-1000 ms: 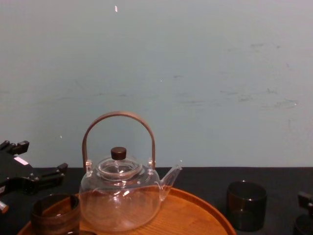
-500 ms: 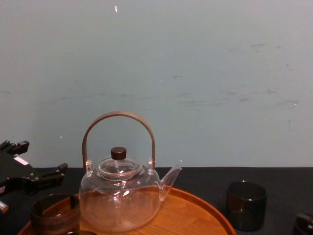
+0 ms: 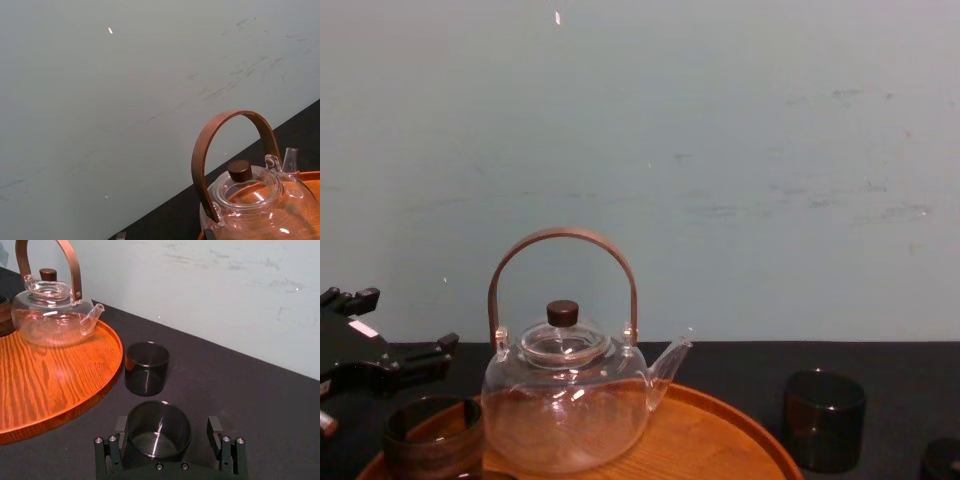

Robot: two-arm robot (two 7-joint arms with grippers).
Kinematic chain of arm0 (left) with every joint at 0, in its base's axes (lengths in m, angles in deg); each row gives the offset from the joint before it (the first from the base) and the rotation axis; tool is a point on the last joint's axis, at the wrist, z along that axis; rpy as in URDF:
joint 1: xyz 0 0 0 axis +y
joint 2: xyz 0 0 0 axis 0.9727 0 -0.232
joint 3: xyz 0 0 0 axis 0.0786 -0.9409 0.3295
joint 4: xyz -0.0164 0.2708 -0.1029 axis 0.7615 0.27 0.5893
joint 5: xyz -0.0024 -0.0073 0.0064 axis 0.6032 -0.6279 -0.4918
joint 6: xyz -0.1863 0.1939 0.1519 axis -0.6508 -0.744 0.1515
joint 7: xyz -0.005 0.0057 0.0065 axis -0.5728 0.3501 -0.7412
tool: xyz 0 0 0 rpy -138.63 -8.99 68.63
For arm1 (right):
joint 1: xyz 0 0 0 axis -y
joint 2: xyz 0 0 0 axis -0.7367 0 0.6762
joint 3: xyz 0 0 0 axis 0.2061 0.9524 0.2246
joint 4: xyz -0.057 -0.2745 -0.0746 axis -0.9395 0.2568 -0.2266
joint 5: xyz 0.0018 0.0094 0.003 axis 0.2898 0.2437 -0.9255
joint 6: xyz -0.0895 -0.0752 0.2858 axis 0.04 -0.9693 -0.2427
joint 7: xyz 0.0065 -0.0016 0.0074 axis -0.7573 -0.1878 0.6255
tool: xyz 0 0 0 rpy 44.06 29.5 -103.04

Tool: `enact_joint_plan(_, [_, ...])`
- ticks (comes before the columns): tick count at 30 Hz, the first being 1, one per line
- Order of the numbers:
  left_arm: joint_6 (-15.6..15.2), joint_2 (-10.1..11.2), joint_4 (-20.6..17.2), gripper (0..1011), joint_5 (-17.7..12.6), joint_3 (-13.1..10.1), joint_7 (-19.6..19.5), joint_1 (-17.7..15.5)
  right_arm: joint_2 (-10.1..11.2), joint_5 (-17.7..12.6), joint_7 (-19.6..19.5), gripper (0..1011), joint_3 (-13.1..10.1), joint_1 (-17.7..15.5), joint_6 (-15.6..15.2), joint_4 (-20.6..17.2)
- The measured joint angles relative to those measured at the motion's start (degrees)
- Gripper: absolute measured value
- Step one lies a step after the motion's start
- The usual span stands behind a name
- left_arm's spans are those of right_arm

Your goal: Pick up the glass from the table and place it on the tray.

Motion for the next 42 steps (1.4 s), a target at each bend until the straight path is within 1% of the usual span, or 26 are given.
enact_joint_plan(7, [0.0,0.0,0.0,1001,0.0,0.0,0.0,0.0,-0.92,-0.02,1.61,1004,-0.53,-0.41,0.06,1.08])
enact_joint_plan(17, [0.0,0.0,0.0,1002,0.0,0.0,0.0,0.0,-2.11,0.76,3.77,1004,-1.24,-0.36,0.22,2.28])
enact_joint_plan(33, [0.0,0.0,0.0,1001,0.0,0.0,0.0,0.0,-4.14,1.57,5.58,1004,-2.8,-0.41,-0.4,4.24])
enact_joint_plan(42, [0.0,0.0,0.0,1001,0.0,0.0,0.0,0.0,-4.83,1.49,6.6,1004,-2.96,0.23,-0.69,5.82])
